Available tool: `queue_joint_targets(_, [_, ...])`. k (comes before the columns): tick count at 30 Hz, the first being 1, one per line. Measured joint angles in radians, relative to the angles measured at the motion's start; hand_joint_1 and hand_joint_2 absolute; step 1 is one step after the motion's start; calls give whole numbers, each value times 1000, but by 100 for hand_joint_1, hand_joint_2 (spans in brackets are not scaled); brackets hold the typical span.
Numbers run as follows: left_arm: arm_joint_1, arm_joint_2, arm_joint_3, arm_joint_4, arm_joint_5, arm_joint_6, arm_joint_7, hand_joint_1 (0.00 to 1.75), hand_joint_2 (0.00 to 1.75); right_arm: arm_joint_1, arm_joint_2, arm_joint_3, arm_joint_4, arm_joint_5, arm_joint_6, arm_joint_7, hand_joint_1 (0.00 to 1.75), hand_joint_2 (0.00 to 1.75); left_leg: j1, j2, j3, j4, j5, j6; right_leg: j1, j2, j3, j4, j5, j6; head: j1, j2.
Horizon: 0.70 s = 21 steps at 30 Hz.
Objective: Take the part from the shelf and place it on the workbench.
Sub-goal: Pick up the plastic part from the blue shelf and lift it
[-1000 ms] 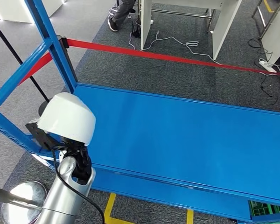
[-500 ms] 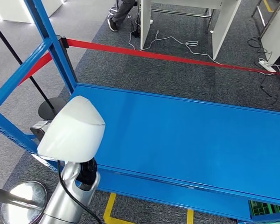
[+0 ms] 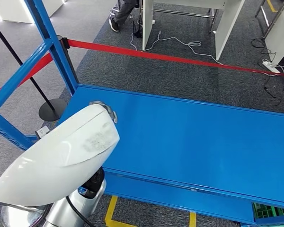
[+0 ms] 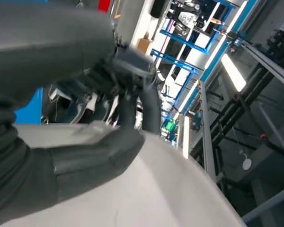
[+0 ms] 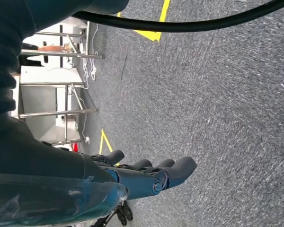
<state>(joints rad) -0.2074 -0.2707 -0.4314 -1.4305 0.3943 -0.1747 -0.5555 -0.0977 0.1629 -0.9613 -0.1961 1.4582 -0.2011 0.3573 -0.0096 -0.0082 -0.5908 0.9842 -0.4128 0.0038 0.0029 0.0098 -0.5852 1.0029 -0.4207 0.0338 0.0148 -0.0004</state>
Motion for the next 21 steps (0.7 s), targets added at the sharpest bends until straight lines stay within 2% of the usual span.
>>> queue_joint_targets(4, [5, 3, -8, 0, 3, -11, -2, 155, 175, -1, 0, 0, 0, 0, 0, 0, 0, 175, 0, 0, 0, 0, 0, 0, 0, 0, 0, 0, 0, 0, 0, 0])
queue_joint_targets(7, [9, 4, -9, -1, -6, -61, -18, 155, 175, 0, 0, 0, 0, 1, 0, 0, 0, 175, 0, 0, 0, 0, 0, 0, 0, 0, 0, 0, 0, 0, 0, 0])
queue_joint_targets(14, [37, 12, -34, -48, -119, -179, -134, 155, 175, -1, -1, 0, 0, 10, 6, -3, 0, 175, 0, 0, 0, 0, 0, 0, 0, 0, 0, 0, 0, 0, 0, 0])
queue_joint_targets(21, [75, 25, -71, -115, -223, -217, -142, 155, 175, -1, -2, 0, 0, 17, 6, -21, 0, 175, 0, 0, 0, 0, 0, 1, 0, 0, 0, 0, -1, 0, 0, 0])
